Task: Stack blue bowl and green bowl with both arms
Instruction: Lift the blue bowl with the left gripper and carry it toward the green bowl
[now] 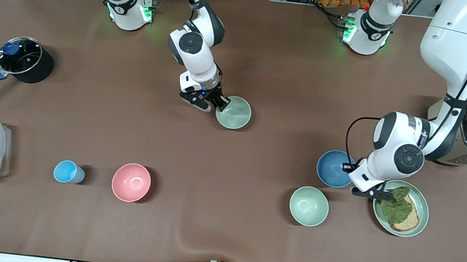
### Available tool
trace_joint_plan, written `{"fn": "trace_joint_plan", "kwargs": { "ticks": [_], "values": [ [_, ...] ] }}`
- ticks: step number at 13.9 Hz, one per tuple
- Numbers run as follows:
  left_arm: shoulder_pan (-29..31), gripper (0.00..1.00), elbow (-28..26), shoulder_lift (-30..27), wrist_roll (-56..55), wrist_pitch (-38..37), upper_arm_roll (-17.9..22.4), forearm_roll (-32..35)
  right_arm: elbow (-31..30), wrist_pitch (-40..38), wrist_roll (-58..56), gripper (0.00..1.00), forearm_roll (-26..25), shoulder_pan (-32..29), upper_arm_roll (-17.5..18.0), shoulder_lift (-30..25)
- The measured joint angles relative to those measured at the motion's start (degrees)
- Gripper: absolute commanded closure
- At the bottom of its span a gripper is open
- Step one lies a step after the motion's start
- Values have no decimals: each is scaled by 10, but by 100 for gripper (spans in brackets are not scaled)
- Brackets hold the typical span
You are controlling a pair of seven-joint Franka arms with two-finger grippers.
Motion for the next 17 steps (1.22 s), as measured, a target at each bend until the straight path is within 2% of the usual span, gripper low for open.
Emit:
{"fn": "trace_joint_plan", "kwargs": {
  "ticks": [4, 6, 7, 9, 12, 17],
  "values": [
    [-1, 100, 25, -21, -56, -38, -5, -33, 65, -130, 13, 0, 1, -28, -9, 0],
    [-1, 100, 25, -34, -115, -49, -36, -45, 107, -194, 30, 0, 19, -62, -10, -1],
    [-3, 100, 25, -36, -151, -51, -58, -45, 119, -214, 37, 0, 54, -79, -10, -1],
    [-6, 100, 24, -36, -225, -51, -107, -46, 123, -231, 36, 0, 157, -105, -10, 2],
    [-17, 100, 21, -38, -343, -51, -177, -46, 121, -229, 36, 0, 300, -113, -10, 37],
    [-29, 100, 2, -41, -443, 2, -251, -50, 123, -213, 6, 0, 429, -112, -6, 93]
  ]
}}
